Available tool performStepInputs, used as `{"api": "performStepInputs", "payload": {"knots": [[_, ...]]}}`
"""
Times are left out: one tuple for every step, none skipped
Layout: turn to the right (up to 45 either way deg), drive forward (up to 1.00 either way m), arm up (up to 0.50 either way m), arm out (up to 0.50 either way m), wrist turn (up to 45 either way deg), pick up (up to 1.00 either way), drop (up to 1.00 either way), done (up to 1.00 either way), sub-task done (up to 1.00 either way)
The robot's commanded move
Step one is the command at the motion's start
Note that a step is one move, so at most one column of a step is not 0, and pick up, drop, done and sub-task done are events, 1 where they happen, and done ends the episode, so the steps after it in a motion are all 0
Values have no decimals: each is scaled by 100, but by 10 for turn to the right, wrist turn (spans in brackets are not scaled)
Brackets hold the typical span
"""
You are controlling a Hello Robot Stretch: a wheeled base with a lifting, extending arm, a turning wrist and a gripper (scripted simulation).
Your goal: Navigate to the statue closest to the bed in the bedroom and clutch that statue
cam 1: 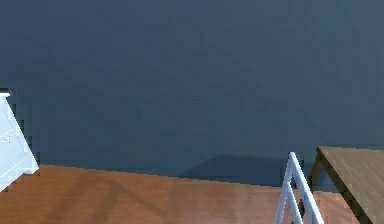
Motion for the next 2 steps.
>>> {"api": "performStepInputs", "payload": {"knots": [[0,0,10,0,0,0,0,0,0],[0,0,0,0,0,0,0,100,0]]}}
